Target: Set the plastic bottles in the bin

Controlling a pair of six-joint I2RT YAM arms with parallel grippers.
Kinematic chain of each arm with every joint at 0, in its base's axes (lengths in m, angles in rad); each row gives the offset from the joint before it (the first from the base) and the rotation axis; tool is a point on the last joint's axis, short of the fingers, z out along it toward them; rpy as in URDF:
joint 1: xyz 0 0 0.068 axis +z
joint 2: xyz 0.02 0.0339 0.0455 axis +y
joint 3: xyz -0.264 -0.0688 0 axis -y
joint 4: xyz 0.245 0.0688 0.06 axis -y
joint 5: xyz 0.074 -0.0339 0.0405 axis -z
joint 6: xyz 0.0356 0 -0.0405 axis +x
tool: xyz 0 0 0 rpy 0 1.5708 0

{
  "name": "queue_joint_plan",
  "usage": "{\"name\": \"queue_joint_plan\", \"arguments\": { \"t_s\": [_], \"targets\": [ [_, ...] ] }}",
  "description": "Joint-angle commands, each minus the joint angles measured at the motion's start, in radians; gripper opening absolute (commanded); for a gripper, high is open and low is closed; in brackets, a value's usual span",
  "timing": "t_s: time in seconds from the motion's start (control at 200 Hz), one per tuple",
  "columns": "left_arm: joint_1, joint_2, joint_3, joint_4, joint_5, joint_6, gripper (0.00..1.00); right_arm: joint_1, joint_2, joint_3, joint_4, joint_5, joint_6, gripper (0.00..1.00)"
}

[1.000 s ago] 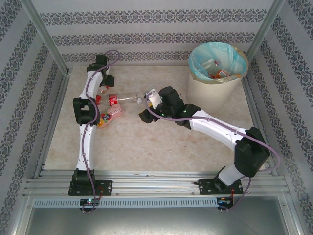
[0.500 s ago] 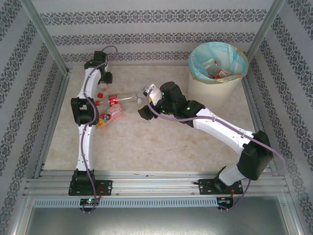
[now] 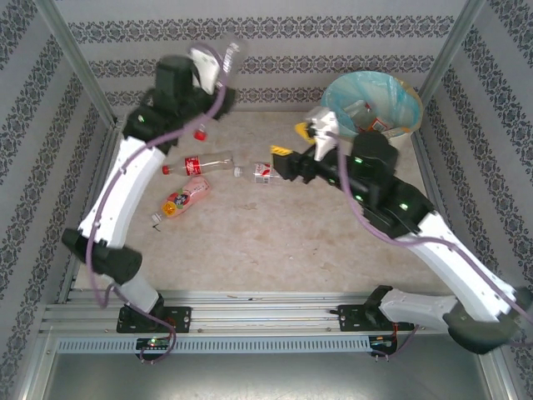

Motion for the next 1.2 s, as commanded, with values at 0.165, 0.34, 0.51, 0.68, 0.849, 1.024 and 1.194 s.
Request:
{"name": "queue_joint_plan", "arguments": {
  "t_s": [0.165, 0.34, 0.51, 0.68, 0.849, 1.024, 1.194],
  "targets": [
    [-0.194, -0.28, -0.615, 0.669, 0.222, 0.022, 0.53, -0.022, -0.269, -0.095, 0.045, 0.028, 0.124, 0.82],
    [-0.314, -0.363, -0.764, 0.8, 0.208, 0.051, 0.51, -0.021, -0.286, -0.106, 0.038, -0.032, 0.189, 0.87],
    [-0.34, -0.397, -0.865, 0.903, 0.261, -0.017, 0.5, -0.022, -0.245, -0.1, 0.05, -0.048, 0.222, 0.93],
    [-0.344, -0.404, -0.914, 0.956, 0.283, -0.062, 0.5, -0.021, -0.174, -0.084, 0.032, -0.031, 0.241, 0.97],
    [-0.359, -0.429, -0.95, 0.984, 0.278, -0.045, 0.51, -0.019, -0.098, -0.079, 0.04, -0.07, 0.285, 0.98],
    [-0.372, -0.463, -0.98, 1.012, 0.273, -0.018, 0.51, -0.019, -0.075, -0.094, 0.069, -0.019, 0.327, 0.97],
    [-0.401, -0.482, -0.99, 0.992, 0.267, 0.046, 0.51, -0.018, -0.045, -0.089, 0.082, -0.03, 0.329, 0.91]
  ]
}}
